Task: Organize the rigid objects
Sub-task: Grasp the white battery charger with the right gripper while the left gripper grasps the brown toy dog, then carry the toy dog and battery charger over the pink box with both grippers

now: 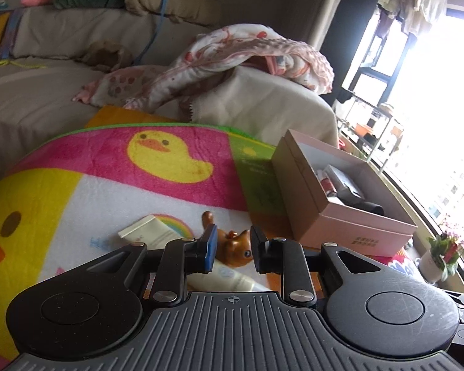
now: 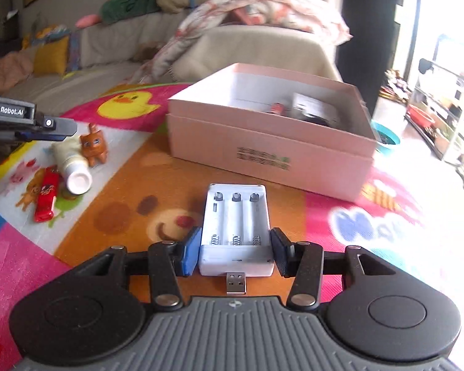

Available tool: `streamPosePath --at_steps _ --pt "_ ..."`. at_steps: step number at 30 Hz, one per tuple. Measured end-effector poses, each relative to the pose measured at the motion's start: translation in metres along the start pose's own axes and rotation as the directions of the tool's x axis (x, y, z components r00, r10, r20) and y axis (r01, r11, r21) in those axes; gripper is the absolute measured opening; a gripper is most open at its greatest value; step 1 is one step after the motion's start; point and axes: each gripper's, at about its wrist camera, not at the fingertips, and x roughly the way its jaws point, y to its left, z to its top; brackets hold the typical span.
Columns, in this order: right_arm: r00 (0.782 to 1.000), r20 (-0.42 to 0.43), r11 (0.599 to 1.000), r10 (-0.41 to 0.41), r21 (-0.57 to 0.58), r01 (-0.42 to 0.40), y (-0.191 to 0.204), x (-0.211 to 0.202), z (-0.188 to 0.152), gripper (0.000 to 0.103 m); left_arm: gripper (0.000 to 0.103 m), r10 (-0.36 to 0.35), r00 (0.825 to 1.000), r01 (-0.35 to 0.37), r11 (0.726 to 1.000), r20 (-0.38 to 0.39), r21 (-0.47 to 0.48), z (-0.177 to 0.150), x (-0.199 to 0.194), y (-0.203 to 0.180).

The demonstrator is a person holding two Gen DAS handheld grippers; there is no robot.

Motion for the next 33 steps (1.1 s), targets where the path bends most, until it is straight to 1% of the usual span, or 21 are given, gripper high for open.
streamPosePath --at_steps 2,3,4,6,7,10,12,18,22,26,29,31,33 --pt "1.0 0.014 0.998 0.013 0.056 -0.013 -0.012 -0.004 -0.005 0.055 0.026 0.031 0.999 -0.031 0.999 -0.007 0.037 0.002 0.007 -0.011" --pt "1.0 0.02 0.997 0.013 0.08 -0.015 -0.015 -0.005 -0.005 0.065 0.026 0.054 0.999 -0.053 0.997 -0.009 0.052 0.002 0.01 -0.013" --pt "1.0 0.016 0.995 -0.003 0.097 0.001 -0.017 -0.004 -0.005 0.071 0.026 0.085 0.996 -0.084 0.994 -0.005 0.066 0.003 0.014 -0.016" --pt "1.0 0.004 0.994 -0.024 0.108 0.023 -0.017 0.001 -0.002 0.071 0.026 0.138 0.99 -0.138 0.988 0.006 0.076 0.003 0.019 -0.017" --pt "1.0 0.005 0.994 -0.029 0.102 0.028 -0.015 0.001 -0.003 0.071 0.026 0.151 0.988 -0.151 0.986 -0.003 0.066 0.003 0.022 -0.015" --pt "0.999 0.005 0.995 -0.032 0.092 0.031 -0.013 0.001 -0.004 0.072 0.026 0.162 0.986 -0.161 0.986 -0.04 0.042 0.002 0.033 -0.012" --pt "1.0 0.008 0.994 -0.024 0.102 0.023 -0.014 0.0 -0.004 0.072 0.026 0.157 0.987 -0.155 0.987 -0.045 0.04 0.001 0.037 -0.012" --pt "1.0 0.007 0.995 -0.024 0.101 0.023 -0.014 0.0 -0.005 0.073 0.026 0.09 0.989 -0.085 0.995 -0.12 0.052 -0.002 0.051 -0.021" --pt "1.0 0.007 0.995 -0.024 0.101 0.023 -0.014 -0.001 -0.005 0.074 0.026 0.034 0.988 -0.023 0.997 -0.151 0.076 -0.008 0.054 -0.033" --pt "1.0 0.006 0.995 -0.022 0.099 0.021 -0.013 0.0 -0.006 0.075 0.026 -0.033 0.986 0.051 0.993 -0.166 0.105 -0.014 0.052 -0.044" --pt "1.0 0.006 0.995 -0.019 0.099 0.019 -0.012 0.001 -0.006 0.076 0.027 -0.112 0.982 0.129 0.986 -0.151 0.109 -0.017 0.043 -0.049" --pt "1.0 0.006 0.995 -0.016 0.1 0.015 -0.013 0.001 -0.006 0.076 0.027 -0.117 0.987 0.134 0.978 -0.114 0.158 -0.02 0.029 -0.055" --pt "1.0 0.006 0.995 -0.016 0.101 0.015 -0.013 0.001 -0.006 0.076 0.027 -0.089 0.993 0.107 0.965 -0.083 0.24 -0.025 0.015 -0.063"
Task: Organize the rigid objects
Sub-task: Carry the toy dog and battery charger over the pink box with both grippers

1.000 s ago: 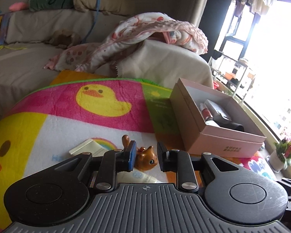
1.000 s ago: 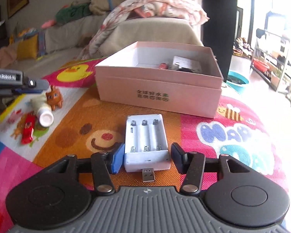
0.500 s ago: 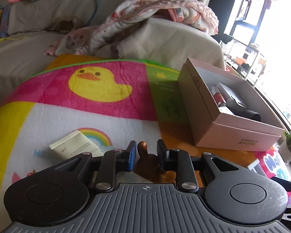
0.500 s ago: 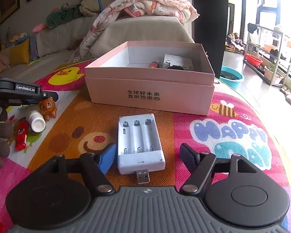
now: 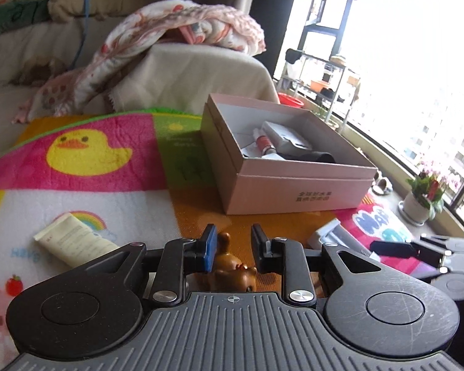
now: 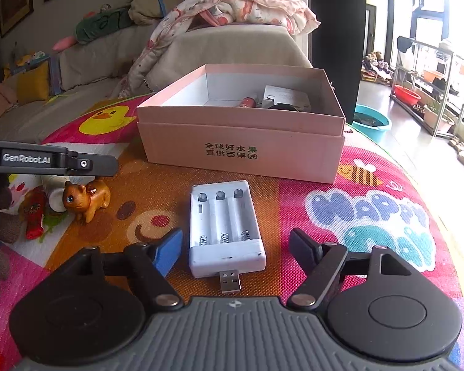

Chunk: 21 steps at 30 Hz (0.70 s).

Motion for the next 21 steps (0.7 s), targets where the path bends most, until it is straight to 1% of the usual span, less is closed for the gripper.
streamPosePath --at_steps 1,3,6,9,13,17,21 --pt "1.0 0.0 1.0 0.0 0.0 0.0 0.0 0.0 0.0 0.076 0.027 0.02 1.0 -0.02 0.999 0.005 0.04 -0.003 -0.007 -0.005" --pt "1.0 0.0 1.0 0.0 -0.001 0.0 0.0 0.0 0.0 0.076 0.027 0.028 1.0 -0.028 0.996 0.005 0.087 -0.009 -0.015 -0.011" --pt "1.0 0.0 1.0 0.0 0.0 0.0 0.0 0.0 0.0 0.076 0.028 0.029 1.0 -0.03 0.993 0.006 0.114 -0.013 -0.019 -0.015" --pt "1.0 0.0 1.0 0.0 0.0 0.0 0.0 0.0 0.0 0.076 0.03 0.044 0.999 -0.043 0.994 -0.003 0.102 -0.011 -0.012 -0.015" --pt "1.0 0.001 1.0 0.002 0.003 -0.002 0.0 -0.001 0.0 0.076 0.03 0.029 1.0 -0.028 0.996 -0.012 0.085 -0.01 -0.013 -0.017" --pt "1.0 0.002 1.0 0.004 0.006 -0.004 -0.001 -0.001 0.0 0.076 0.03 0.049 0.999 -0.047 0.996 -0.018 0.079 -0.012 -0.012 -0.017" --pt "1.0 0.002 1.0 0.005 0.008 -0.005 -0.002 -0.001 0.0 0.076 0.033 0.068 0.997 -0.065 0.996 -0.041 0.063 -0.015 -0.004 -0.014"
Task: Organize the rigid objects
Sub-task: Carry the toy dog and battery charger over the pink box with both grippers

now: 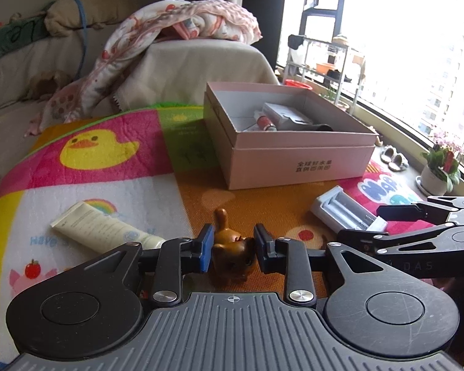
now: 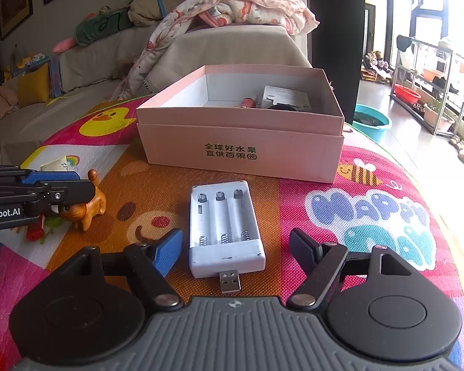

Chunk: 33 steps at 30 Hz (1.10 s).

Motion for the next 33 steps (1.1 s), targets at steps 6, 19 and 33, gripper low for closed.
streamPosePath --at_steps 6,19,33 --pt "1.0 0.0 1.0 0.0 0.0 0.0 0.0 0.0 0.0 0.076 0.033 0.001 1.0 -0.001 1.0 0.018 -0.001 -0.005 0.002 0.0" --pt "1.0 0.0 1.0 0.0 0.0 0.0 0.0 0.0 0.0 0.077 0.037 -0.022 1.0 0.022 0.999 -0.012 -0.025 -0.011 0.015 0.007" --pt "1.0 -0.027 0.999 0.003 -0.048 -0.004 0.008 0.007 0.003 0.089 0.036 -0.042 0.999 0.043 0.999 -0.01 0.026 -0.014 0.014 0.001"
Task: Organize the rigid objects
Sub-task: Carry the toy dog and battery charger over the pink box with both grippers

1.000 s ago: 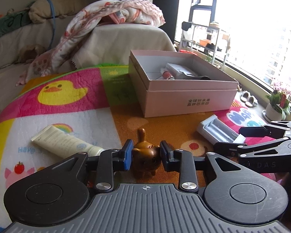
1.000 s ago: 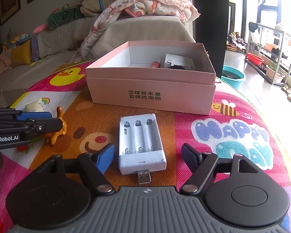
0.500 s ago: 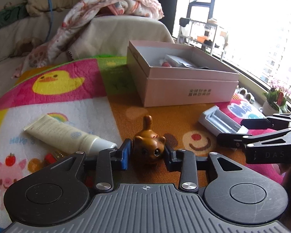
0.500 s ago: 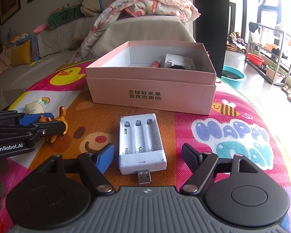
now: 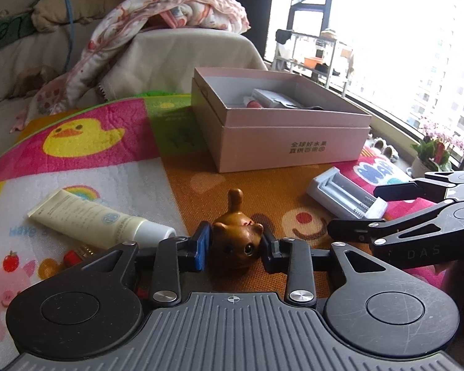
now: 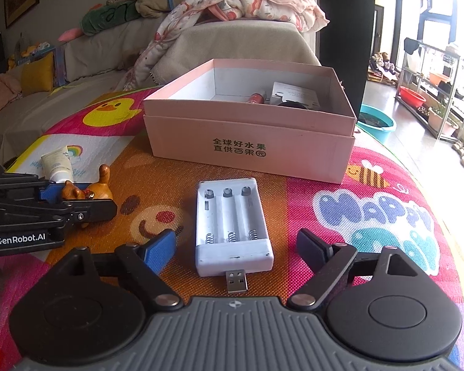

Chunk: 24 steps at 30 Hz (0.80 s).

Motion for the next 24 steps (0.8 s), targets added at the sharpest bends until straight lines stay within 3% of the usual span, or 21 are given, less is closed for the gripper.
streamPosePath --at_steps 5,8,10,18,21,24 --pt "1.0 -0.003 0.999 0.002 -0.033 -0.002 0.004 0.013 0.012 0.086 0.035 0.005 1.0 -0.005 1.0 0.008 0.008 -0.001 -0.002 -0.001" --pt "1.0 -0.001 0.997 0.02 -0.077 -0.02 0.01 0.016 0.017 0.067 0.035 -0.012 1.0 0.012 1.0 0.011 0.013 -0.004 -0.007 -0.003" --pt "0.999 -0.018 0.986 0.044 -0.161 -0.046 0.02 0.005 0.016 0.048 0.035 -0.042 0.999 0.042 0.999 0.014 0.023 -0.008 -0.013 -0.006" --pt "0.995 -0.043 0.978 0.088 -0.185 -0.095 0.009 -0.036 -0.002 0.048 0.035 -0.17 0.985 0.167 0.984 0.042 0.053 -0.013 -0.043 -0.016" --pt "0.996 -0.001 0.985 0.089 -0.148 -0.088 -0.008 -0.057 0.006 0.048 0.035 -0.203 0.974 0.194 0.976 0.102 0.097 0.019 -0.057 -0.018" --pt "0.991 0.109 0.991 0.072 -0.121 -0.059 -0.023 -0.085 0.036 0.048 0.035 -0.198 0.957 0.169 0.974 0.21 0.15 0.072 -0.07 -0.018"
